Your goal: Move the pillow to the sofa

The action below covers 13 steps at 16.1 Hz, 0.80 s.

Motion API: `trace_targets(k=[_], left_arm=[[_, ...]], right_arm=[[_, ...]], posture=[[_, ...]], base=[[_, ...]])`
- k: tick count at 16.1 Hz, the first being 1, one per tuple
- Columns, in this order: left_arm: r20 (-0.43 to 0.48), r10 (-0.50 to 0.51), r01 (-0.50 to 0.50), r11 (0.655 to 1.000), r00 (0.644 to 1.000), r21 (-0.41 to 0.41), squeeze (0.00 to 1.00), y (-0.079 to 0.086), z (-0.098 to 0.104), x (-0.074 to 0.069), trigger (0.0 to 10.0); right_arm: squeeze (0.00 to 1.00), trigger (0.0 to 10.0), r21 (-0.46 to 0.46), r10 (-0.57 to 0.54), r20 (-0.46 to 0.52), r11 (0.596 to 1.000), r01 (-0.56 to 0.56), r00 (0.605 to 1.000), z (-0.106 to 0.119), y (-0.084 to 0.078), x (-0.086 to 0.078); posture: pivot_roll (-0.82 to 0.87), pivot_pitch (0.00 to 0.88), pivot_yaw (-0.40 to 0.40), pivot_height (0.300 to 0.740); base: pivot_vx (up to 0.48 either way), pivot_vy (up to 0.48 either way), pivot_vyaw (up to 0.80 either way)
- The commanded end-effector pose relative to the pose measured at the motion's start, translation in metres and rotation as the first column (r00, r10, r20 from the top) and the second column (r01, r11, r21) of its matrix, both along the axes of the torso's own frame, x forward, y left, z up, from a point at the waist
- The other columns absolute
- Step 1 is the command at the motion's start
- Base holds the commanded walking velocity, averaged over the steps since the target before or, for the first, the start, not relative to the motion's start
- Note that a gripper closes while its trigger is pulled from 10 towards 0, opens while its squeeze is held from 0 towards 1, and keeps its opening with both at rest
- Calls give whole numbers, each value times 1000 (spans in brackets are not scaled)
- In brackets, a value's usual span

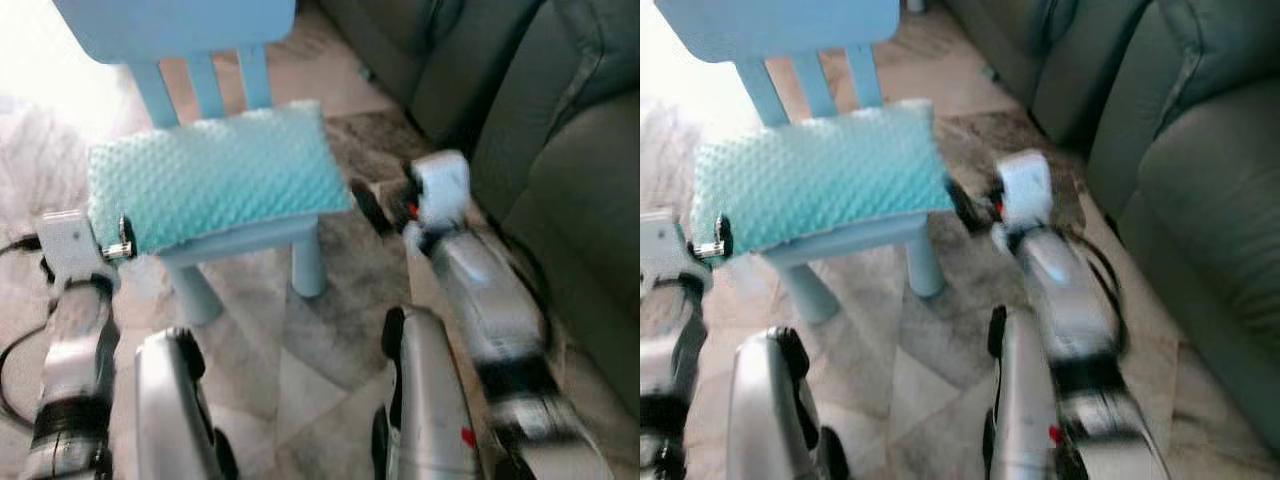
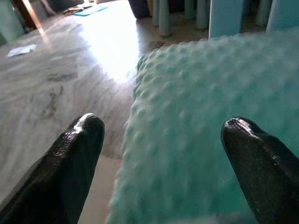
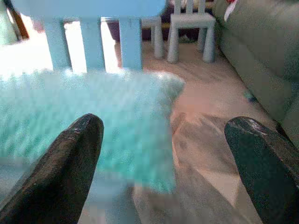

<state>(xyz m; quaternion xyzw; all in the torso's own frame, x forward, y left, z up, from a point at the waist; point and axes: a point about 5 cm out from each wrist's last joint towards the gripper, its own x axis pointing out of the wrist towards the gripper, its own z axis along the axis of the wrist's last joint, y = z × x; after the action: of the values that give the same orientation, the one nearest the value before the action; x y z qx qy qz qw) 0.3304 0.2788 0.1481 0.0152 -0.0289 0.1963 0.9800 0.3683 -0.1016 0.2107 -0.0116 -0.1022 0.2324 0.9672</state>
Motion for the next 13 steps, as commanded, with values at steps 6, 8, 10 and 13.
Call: trace_targets(k=[6,8,10,13], left_arm=[[86,121,-108,983,989,-146,0,22,31,28,10000],[94,131,-112,976,987,-184,0,23,38,35,10000],[110,104,-77,972,988,-223,0,22,45,42,10000],[73,49,-28,962,996,-273,0,15,43,49,10000]], right_arm=[[0,10000,5,28,51,1000,-28,998,25,18,29],[0,10000,38,21,3,999,-21,1000,24,16,35],[0,10000,14,58,-10,998,-58,998,22,23,39],[0,10000,12,47,-67,999,-46,997,16,22,42]], posture=[[-106,392,-54,401],[-112,408,-56,401],[-100,418,-56,401],[-72,430,-52,401]], base=[[0,0,0],[0,0,0],[0,0,0],[0,0,0]])
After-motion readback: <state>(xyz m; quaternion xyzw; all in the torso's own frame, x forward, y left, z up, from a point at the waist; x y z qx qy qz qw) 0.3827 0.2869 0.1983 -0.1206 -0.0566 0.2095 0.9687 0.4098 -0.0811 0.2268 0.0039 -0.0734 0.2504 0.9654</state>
